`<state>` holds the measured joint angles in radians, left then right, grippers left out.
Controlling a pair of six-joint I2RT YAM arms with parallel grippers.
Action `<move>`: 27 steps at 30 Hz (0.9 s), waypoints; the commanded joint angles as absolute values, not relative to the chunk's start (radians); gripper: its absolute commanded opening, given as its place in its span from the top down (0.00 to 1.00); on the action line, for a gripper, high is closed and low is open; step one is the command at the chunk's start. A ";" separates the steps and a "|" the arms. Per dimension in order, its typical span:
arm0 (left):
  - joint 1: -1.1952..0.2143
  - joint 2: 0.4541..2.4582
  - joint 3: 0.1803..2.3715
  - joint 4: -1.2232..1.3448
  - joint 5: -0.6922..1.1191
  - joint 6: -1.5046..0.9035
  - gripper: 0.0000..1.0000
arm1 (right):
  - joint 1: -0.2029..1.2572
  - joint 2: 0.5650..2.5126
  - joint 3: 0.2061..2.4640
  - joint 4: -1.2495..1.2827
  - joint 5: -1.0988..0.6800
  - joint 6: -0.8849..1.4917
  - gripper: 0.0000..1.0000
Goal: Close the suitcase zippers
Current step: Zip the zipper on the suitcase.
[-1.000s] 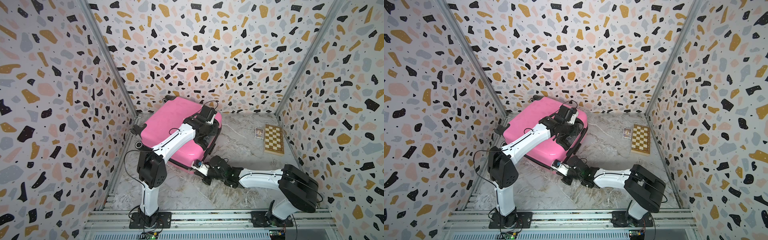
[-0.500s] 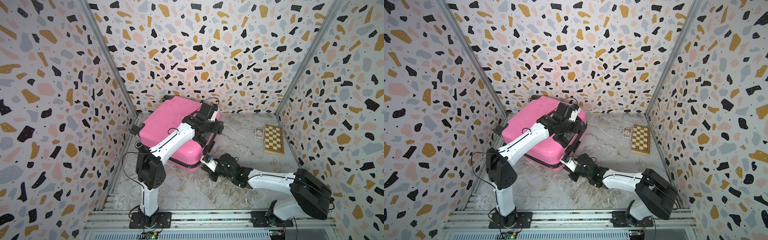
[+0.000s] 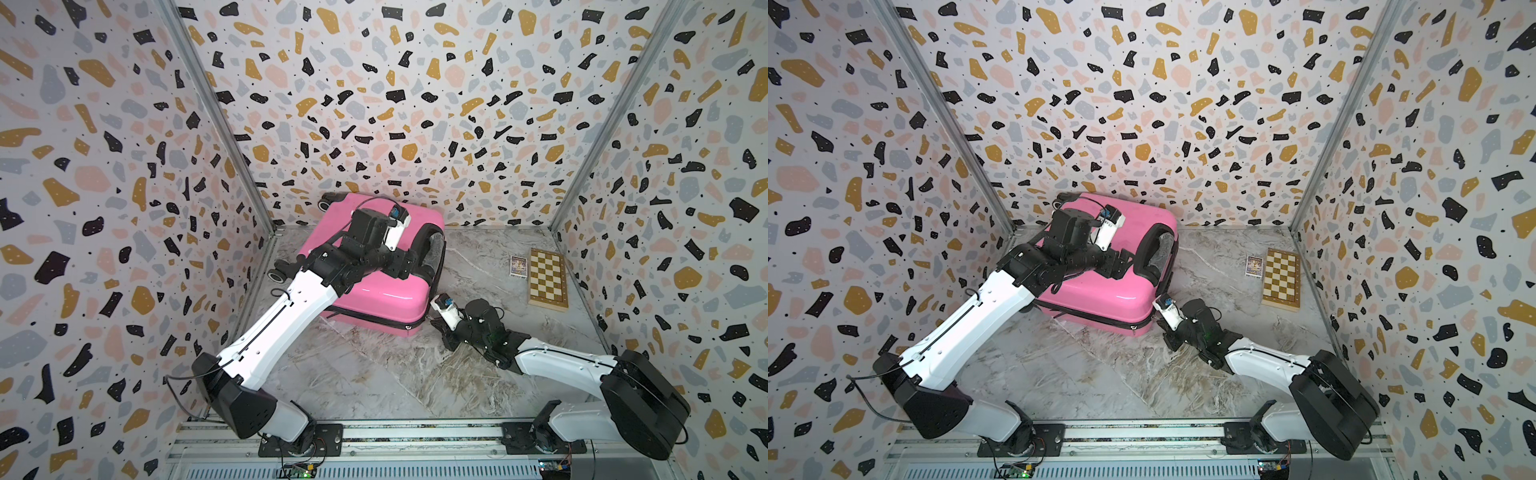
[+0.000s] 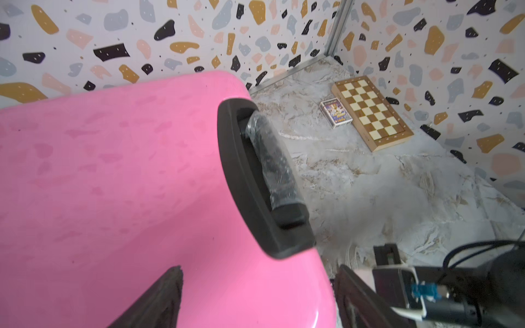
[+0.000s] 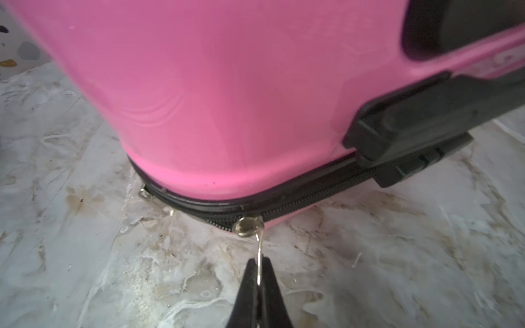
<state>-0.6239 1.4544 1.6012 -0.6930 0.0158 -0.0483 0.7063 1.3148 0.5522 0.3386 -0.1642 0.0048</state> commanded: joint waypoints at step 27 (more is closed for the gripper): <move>-0.627 1.295 0.985 -0.141 0.049 0.694 0.13 | 0.600 1.259 0.560 0.261 -0.304 -0.025 1.00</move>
<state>-0.6266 1.2629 1.0046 -0.2199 0.0551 0.6376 0.6003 1.2964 0.5522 0.2829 -0.2443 -0.0017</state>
